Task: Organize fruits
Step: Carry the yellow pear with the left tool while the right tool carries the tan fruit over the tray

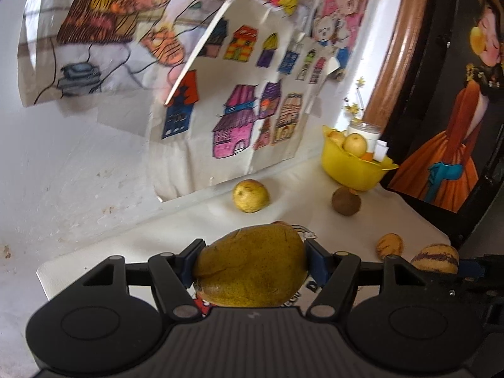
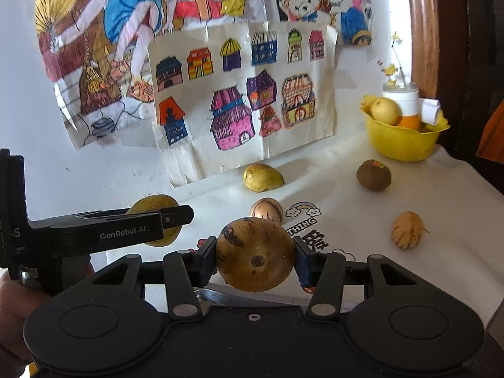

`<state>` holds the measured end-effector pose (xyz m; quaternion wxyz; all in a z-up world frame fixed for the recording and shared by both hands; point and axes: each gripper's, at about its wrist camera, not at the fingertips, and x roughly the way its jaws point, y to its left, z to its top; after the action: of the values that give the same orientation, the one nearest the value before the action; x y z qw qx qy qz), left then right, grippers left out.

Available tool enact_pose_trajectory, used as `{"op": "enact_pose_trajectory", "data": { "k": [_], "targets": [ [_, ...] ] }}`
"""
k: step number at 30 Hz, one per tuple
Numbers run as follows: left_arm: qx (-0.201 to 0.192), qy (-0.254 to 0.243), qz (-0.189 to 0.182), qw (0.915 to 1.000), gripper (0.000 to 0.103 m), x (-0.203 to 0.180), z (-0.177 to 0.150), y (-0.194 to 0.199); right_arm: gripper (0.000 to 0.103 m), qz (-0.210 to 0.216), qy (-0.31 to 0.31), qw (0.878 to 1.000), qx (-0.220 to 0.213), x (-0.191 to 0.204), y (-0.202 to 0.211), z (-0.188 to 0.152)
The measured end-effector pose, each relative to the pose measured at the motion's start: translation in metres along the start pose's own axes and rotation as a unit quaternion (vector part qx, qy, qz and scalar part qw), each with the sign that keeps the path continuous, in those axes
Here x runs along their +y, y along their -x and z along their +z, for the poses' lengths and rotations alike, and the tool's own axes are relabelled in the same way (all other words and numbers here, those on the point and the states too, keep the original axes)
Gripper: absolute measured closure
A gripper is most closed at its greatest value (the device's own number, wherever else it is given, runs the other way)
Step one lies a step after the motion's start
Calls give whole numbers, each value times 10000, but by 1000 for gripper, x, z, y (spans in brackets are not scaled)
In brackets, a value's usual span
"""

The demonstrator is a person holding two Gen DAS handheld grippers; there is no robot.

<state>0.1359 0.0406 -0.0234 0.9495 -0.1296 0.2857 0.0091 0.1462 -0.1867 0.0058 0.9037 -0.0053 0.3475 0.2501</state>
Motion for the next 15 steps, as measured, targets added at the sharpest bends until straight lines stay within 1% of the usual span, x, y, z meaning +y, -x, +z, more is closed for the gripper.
{"op": "enact_pose_trajectory", "data": {
  "k": [15],
  "targets": [
    [-255,-366,-202,9988,32,-46,-9,54,51,-65,-129,9981,-605,-7,80,-15]
  ]
}}
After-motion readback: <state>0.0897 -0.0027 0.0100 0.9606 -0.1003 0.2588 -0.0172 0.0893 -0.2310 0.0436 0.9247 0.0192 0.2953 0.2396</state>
